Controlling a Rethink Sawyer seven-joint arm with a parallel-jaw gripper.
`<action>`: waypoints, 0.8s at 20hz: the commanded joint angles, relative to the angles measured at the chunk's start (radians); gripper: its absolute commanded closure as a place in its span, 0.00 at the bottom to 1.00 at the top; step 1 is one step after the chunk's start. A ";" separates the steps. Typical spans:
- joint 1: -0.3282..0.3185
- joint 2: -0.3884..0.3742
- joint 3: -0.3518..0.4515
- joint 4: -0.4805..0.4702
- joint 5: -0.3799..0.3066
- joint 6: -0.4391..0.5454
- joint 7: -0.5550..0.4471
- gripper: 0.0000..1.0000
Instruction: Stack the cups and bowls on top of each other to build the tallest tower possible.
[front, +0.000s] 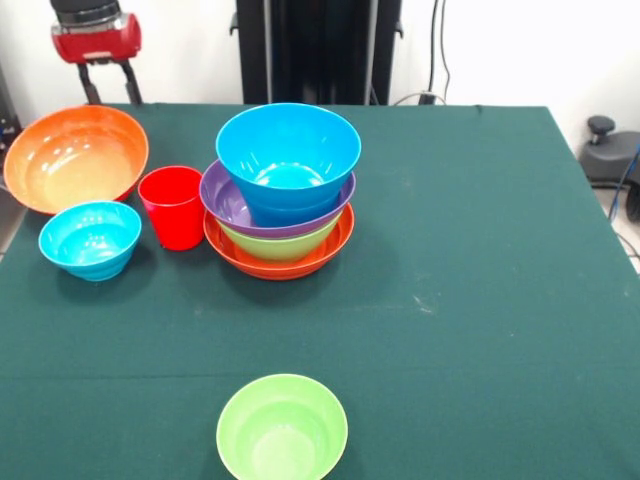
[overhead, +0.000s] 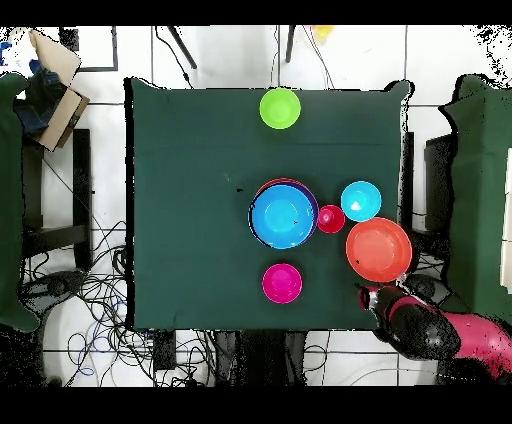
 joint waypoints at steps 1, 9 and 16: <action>0.029 -0.084 0.041 0.071 0.020 0.070 -0.188 0.00; 0.070 -0.052 0.006 0.064 -0.028 0.025 -0.138 0.00; 0.098 -0.022 -0.002 0.030 -0.045 0.020 -0.135 0.00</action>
